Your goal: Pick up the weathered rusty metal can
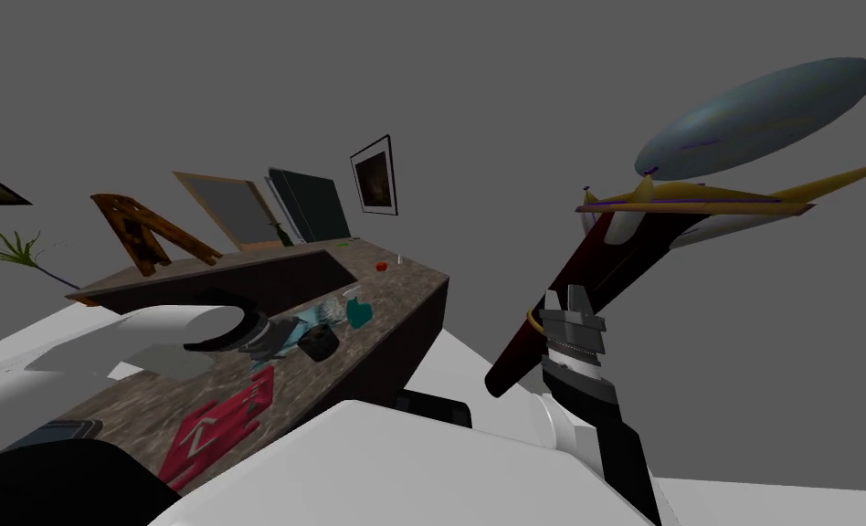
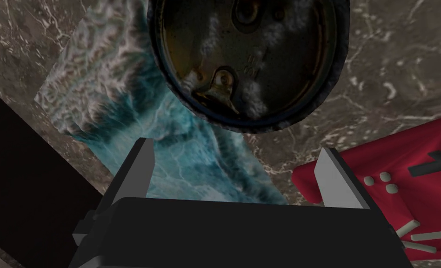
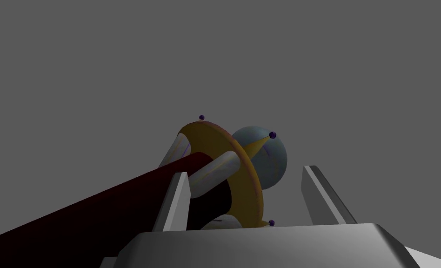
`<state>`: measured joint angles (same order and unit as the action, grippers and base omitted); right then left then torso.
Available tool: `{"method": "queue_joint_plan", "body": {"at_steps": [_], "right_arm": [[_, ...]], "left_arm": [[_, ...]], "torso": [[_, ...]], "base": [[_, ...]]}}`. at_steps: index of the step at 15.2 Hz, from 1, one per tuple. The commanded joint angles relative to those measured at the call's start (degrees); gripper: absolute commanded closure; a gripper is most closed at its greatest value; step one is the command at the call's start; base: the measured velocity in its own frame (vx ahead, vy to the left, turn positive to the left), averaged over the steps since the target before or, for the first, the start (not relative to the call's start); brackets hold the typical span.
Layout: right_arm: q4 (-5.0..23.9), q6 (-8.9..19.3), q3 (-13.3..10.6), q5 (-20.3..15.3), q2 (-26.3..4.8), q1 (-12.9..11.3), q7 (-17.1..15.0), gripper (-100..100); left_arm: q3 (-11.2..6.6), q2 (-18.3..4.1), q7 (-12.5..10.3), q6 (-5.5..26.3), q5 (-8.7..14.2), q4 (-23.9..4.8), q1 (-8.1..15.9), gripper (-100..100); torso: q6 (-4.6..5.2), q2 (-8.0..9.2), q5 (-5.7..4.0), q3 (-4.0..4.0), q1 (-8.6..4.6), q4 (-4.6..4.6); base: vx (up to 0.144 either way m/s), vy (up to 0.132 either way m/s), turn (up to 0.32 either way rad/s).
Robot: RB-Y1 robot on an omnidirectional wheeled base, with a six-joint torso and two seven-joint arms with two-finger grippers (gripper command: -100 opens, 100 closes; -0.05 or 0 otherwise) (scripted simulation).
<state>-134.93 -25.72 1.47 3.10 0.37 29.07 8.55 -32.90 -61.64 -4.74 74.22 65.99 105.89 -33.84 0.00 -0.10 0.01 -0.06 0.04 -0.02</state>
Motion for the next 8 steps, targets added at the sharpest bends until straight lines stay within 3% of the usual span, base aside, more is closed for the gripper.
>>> {"method": "queue_joint_plan", "body": {"at_steps": [1, 3, 4, 6, 7, 8], "right_arm": [[0.0, 0.0, 0.0, 0.0, 0.0, 0.0, 0.0, 0], [0.0, 0.0, 0.0, 0.0, 0.0, 0.0, 0.0, 0], [0.0, 0.0, 0.0, 0.0, 0.0, 0.0, 0.0, 0], [0.0, 0.0, 0.0, 0.0, 0.0, 0.0, 0.0, 0], [0.0, 0.0, 0.0, 0.0, 0.0, 0.0, 0.0, 0], [0.0, 0.0, 0.0, 0.0, 0.0, 0.0, 0.0, 0]], "left_arm": [[0.19, -1.9, -0.2, 2.9, 2.2, -0.8, 0.4, -100], [0.19, -1.9, -0.2, 4.2, 2.2, -0.8, 0.4, -100], [0.46, -3.4, -0.4, 6.1, 3.9, -1.3, 0.9, -100], [0.46, -3.4, -0.4, 7.0, 3.9, -1.3, 0.9, -100], [0.76, -4.9, -0.6, 9.1, 5.5, -1.9, 1.3, -100], [0.76, -4.9, -0.6, 9.5, 5.5, -1.9, 1.3, -100]], "torso": [[0.0, 0.0, 0.0, 0.0, 0.0, 0.0], [0.01, -0.01, -0.01, -0.01, -0.01, 0.0], [-0.01, 0.0, 0.0, 0.0, -0.02, 0.0], [0.01, 0.01, -0.01, 0.01, 0.0, 0.0], [-0.01, 0.03, 0.0, 0.02, -0.01, 0.01], [0.02, 0.02, -0.01, 0.01, -0.02, 0.01]], "base": [[0.02, 0.013, -0.088], [0.019, 0.016, -0.064], [0.014, 0.018, -0.068], [0.013, 0.019, -0.06], [0.016, 0.015, -0.076], [0.017, 0.018, -0.078]]}}
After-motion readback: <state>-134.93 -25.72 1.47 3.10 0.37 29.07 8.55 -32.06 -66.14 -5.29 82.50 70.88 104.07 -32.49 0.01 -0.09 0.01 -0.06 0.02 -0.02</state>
